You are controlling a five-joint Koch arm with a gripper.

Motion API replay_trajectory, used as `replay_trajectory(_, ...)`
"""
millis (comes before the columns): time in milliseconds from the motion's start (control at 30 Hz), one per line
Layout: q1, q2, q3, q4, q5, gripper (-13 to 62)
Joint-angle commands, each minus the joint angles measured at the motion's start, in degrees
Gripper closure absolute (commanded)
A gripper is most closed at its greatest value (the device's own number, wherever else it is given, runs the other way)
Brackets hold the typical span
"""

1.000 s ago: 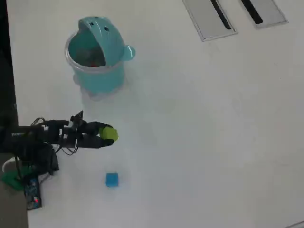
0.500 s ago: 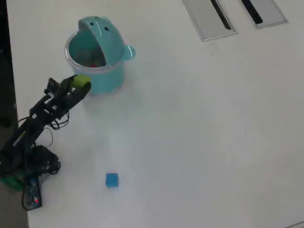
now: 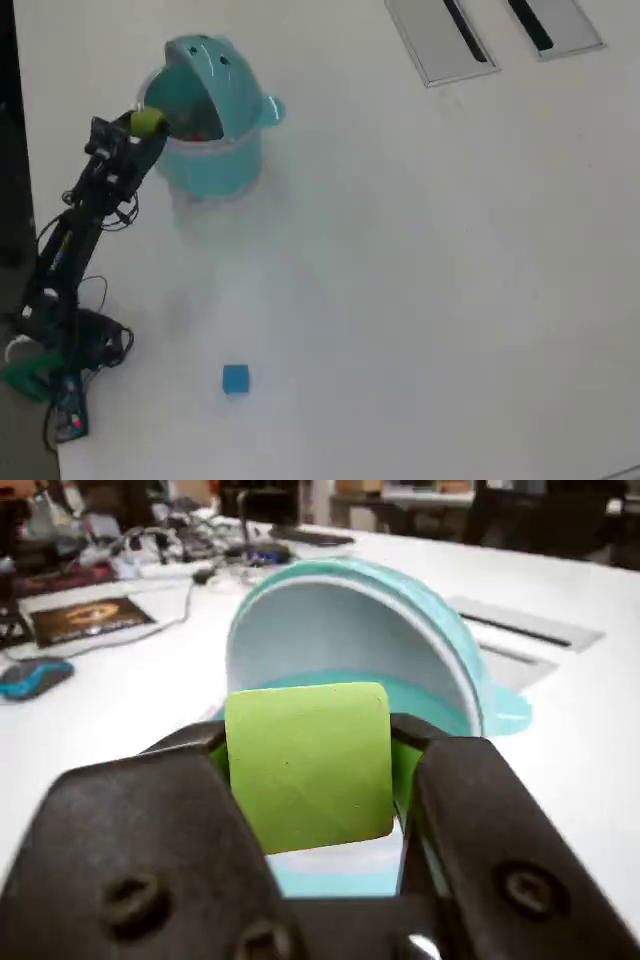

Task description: Grasp RGB lego blocks and put them in the bin one by one.

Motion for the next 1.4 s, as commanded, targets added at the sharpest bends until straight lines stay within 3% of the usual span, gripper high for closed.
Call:
replay_trajectory(0, -0.6, 0.2, -6.1, -2.9, -1.0, 48.4)
replay_trajectory(100, -1.8, -7.6, -15.6, -1.0, -1.4, 48.3)
replay_trajectory(400, -2.3, -19.2, -25.2, -1.1, -1.4, 48.0)
replay_trajectory(733, -2.3, -28.2, -29.3, -2.4, -4.4, 34.9)
replay_trajectory(767, -1.8, -27.9, -28.7, -2.8, -5.0, 24.9)
replay_trajectory(867, -0.9, -27.6, -28.3, -5.5, -6.2, 14.3)
replay_trajectory(1367, 10.7, -6.7, -8.3, -4.7, -7.5, 16.4)
